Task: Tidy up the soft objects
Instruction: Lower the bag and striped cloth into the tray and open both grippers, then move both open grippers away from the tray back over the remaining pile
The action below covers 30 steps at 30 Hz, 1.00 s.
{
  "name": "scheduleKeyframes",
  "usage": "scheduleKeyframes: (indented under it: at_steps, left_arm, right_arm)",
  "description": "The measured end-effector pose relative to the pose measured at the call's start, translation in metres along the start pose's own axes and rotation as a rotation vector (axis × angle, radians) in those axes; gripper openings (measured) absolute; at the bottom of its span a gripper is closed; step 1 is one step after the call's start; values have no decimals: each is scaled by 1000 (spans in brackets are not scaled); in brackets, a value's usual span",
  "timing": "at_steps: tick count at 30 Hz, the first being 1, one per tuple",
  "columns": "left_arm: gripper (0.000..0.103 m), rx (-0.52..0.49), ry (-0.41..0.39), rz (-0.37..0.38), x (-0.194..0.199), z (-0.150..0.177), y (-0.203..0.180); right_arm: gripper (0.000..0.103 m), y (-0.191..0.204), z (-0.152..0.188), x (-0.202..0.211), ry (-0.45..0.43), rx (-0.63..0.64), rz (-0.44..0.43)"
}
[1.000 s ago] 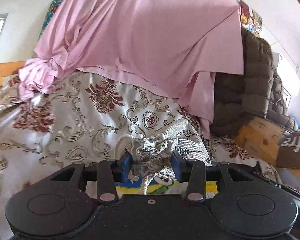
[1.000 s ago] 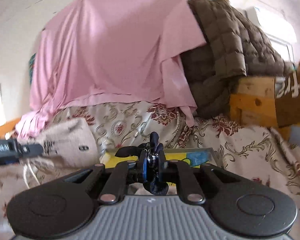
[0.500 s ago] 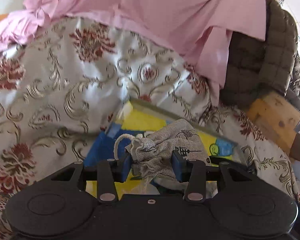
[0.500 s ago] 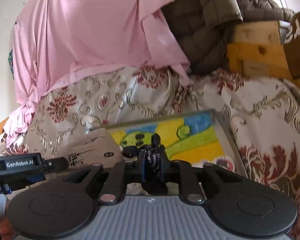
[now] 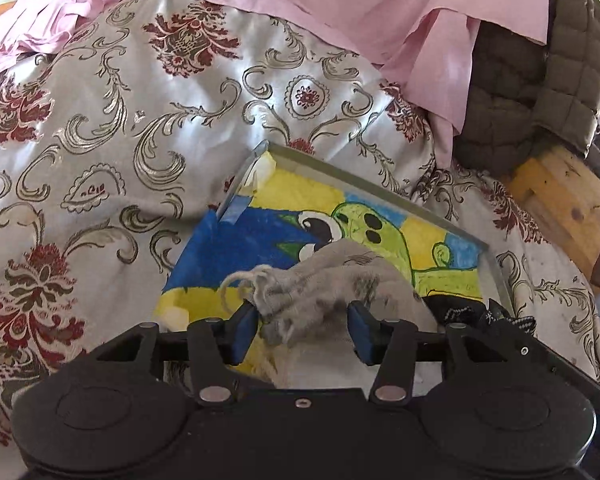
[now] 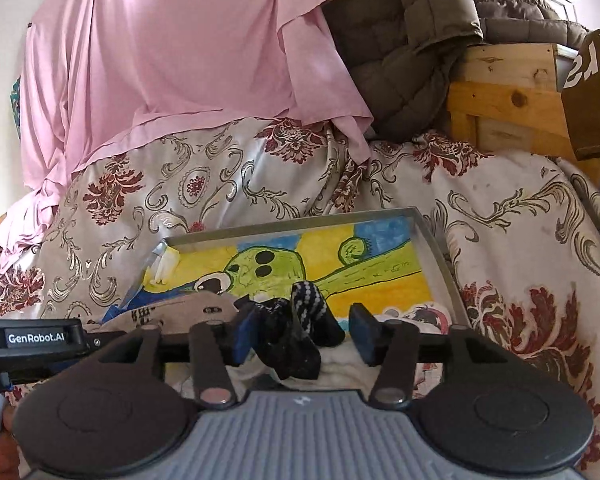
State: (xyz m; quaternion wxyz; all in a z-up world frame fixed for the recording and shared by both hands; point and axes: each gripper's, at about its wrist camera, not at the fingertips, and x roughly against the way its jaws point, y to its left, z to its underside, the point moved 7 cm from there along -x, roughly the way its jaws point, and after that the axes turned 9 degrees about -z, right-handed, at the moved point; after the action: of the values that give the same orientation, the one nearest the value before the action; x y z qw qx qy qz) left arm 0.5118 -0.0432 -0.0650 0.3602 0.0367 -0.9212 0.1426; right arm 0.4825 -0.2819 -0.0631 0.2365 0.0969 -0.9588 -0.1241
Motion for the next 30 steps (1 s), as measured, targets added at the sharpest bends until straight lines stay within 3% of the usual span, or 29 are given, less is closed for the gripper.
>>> scheduleKeyframes:
  at_steps: [7,13,20,25,30]
  left_arm:
    - [74,-20,-37,-16,20,-1,-3]
    - [89,-51,-135,-18,60,-6,-7]
    - [98,-95,-269,9,125,3,-11]
    - [102,-121,-352,15,171,15,-9]
    - [102,-73,-385,38,209,35,1]
  right_arm:
    - [78,-4,-7,20,-37,-10,14]
    - [90,1,-17,56,-96,-20,8]
    - [103,22,-25,109,-175,6,-12]
    - [103,38,-23,148,-225,29,-13]
    - [103,51,-15,186,-264,40,0]
